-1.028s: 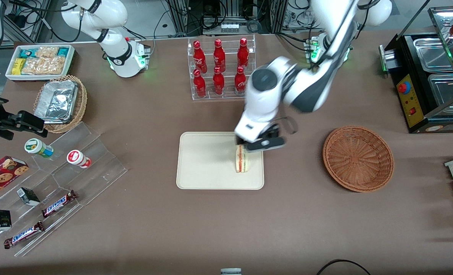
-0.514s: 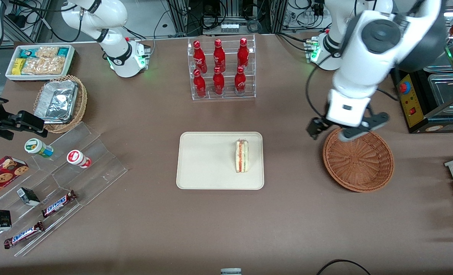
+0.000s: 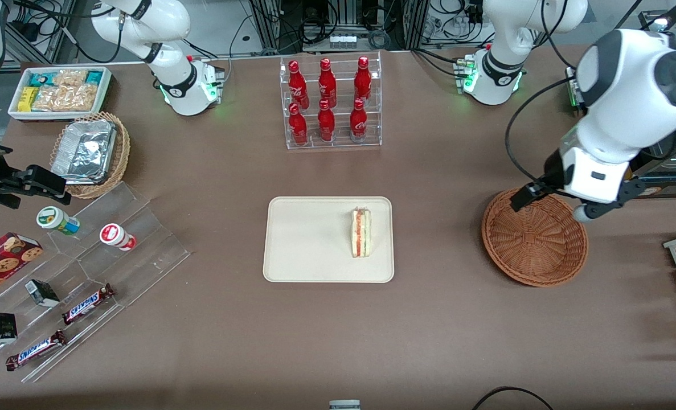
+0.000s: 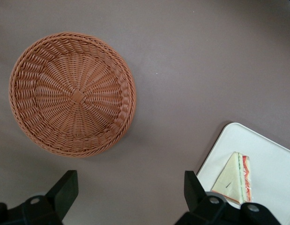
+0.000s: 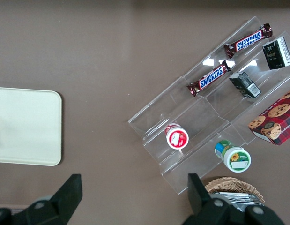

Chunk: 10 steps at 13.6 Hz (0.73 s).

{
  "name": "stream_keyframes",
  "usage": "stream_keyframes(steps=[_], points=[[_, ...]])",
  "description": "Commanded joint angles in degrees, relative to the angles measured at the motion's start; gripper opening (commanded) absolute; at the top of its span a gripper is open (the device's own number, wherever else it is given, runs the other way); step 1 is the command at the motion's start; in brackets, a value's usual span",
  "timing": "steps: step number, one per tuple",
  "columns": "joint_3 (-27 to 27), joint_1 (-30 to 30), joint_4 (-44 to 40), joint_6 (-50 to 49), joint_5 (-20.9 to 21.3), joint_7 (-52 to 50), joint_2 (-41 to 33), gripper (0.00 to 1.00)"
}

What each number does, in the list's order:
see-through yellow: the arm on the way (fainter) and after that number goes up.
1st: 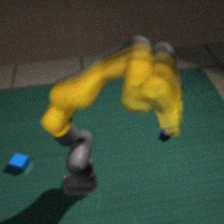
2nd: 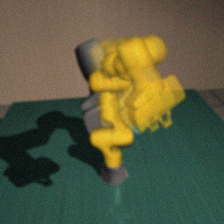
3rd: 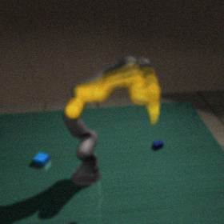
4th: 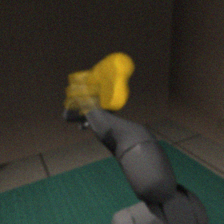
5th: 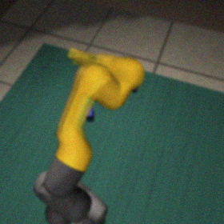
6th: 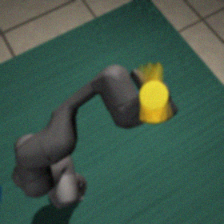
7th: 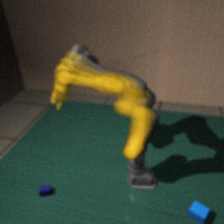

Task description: Place sandwich from basket to tray

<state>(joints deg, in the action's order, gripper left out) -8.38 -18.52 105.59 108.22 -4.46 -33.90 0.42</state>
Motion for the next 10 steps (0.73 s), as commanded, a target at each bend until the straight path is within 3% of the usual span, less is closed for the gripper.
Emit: stream_keyframes(steps=[1, 5, 10], points=[[7.99, 6.53, 1.28, -0.56, -0.81, 4.60, -1.83, 1.00], [24.34, 22.97, 0.93, -2.32, -0.20, 7.09, -3.15, 1.00], [25.43, 25.28, -0.56, -4.95, 3.41, 9.54, -2.71, 1.00]])
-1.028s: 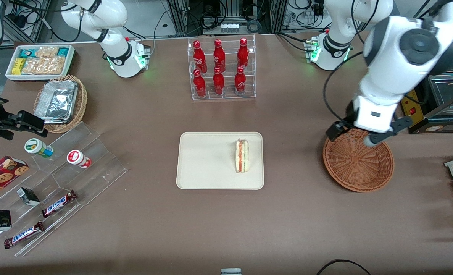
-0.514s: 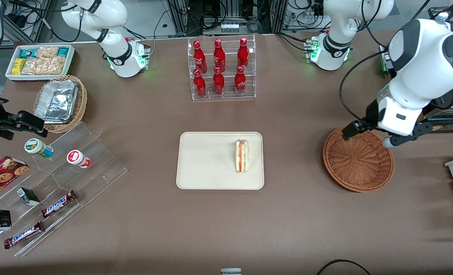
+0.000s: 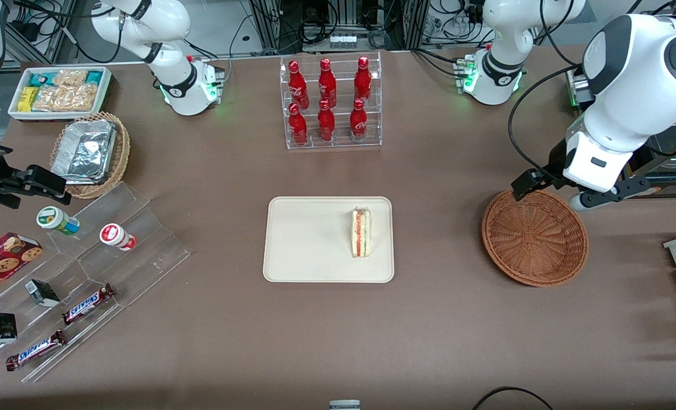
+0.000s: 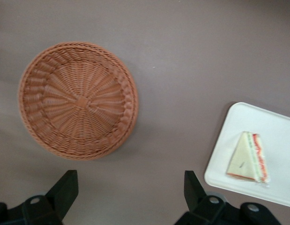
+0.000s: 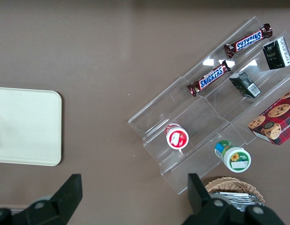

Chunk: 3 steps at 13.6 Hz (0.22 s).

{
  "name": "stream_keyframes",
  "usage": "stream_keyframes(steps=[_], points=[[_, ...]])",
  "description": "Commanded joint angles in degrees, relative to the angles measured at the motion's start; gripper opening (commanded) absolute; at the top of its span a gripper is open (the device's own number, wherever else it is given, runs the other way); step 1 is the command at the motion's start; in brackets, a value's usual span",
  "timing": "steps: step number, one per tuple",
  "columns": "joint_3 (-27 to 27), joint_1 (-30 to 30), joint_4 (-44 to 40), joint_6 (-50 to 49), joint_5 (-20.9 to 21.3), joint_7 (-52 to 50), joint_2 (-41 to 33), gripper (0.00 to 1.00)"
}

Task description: Place sandwich from basket to tray

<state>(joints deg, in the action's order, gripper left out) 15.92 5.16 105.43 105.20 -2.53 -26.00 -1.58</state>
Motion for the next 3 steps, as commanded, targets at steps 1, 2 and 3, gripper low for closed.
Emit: stream_keyframes(steps=[1, 2, 3], points=[[0.96, 1.78, -0.40, -2.19, 2.00, 1.57, -0.71, 1.00], [0.87, 1.78, -0.49, -2.28, 2.27, 1.22, -0.80, 1.00], [0.69, 1.78, -0.58, -2.36, 2.36, 1.56, -0.88, 1.00]])
